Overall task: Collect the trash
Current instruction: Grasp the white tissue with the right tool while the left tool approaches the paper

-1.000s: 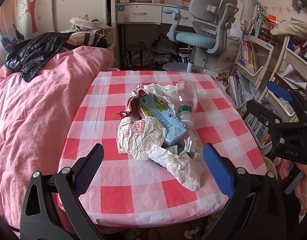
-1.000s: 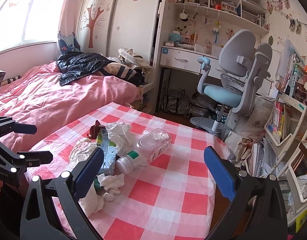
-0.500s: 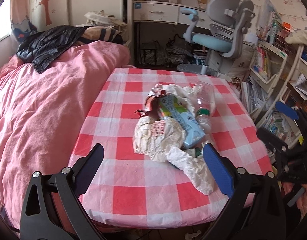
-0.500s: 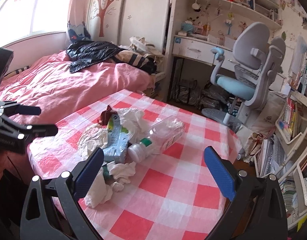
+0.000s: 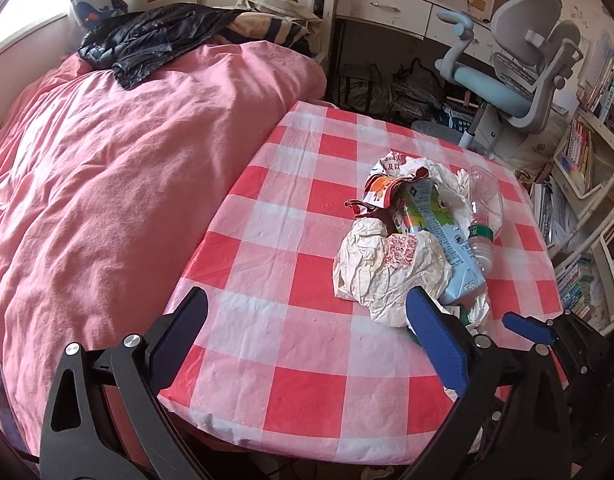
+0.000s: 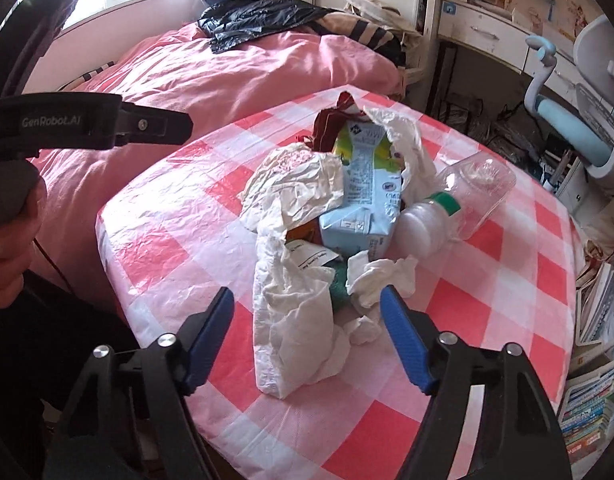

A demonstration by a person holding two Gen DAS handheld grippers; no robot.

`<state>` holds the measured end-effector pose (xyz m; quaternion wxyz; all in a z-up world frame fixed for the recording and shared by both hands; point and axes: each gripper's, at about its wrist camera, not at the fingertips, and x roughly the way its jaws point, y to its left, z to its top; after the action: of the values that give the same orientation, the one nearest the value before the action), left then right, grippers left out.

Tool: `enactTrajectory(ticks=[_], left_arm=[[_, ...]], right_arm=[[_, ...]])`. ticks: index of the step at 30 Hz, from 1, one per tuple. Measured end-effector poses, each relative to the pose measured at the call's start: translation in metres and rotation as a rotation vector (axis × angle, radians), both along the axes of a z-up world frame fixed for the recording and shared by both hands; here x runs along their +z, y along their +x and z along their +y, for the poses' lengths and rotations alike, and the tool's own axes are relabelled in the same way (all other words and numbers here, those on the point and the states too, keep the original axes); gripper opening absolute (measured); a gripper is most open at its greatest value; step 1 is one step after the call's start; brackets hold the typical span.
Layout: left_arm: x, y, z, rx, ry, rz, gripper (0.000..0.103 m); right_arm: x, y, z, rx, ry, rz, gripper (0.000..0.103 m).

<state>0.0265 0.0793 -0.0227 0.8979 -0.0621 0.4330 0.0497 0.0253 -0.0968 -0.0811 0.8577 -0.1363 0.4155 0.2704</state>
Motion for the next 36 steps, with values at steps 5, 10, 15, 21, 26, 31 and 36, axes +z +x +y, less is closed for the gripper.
enactTrajectory(ticks=[5, 10, 15, 21, 26, 31, 36], left_arm=[[-0.018, 0.031, -0.027, -0.088, 0.032, 0.069, 0.096], [-0.037, 0.060, -0.051, -0.161, 0.091, 0.107, 0.095], [-0.046, 0.072, -0.043, -0.165, -0.038, 0.132, 0.052], [-0.024, 0.063, -0.028, -0.172, -0.160, 0.058, 0.002], [0.002, 0.050, -0.020, -0.183, -0.242, -0.022, 0.001], [0.025, 0.041, -0.010, -0.189, -0.300, -0.083, 0.001], [0.038, 0.035, 0.003, -0.177, -0.345, -0.116, 0.001]], right_arm=[[-0.005, 0.001, -0.009, 0.027, 0.061, 0.083, 0.019], [0.009, -0.004, -0.032, 0.032, 0.132, 0.076, 0.017], [0.012, -0.004, -0.050, 0.008, 0.134, 0.061, 0.016], [0.010, -0.007, -0.035, 0.028, 0.098, 0.030, 0.016], [-0.004, -0.011, -0.012, 0.064, 0.030, 0.057, 0.020], [-0.015, -0.013, 0.002, 0.055, -0.017, 0.063, 0.042], [-0.023, -0.010, 0.012, 0.048, -0.061, 0.072, 0.016]])
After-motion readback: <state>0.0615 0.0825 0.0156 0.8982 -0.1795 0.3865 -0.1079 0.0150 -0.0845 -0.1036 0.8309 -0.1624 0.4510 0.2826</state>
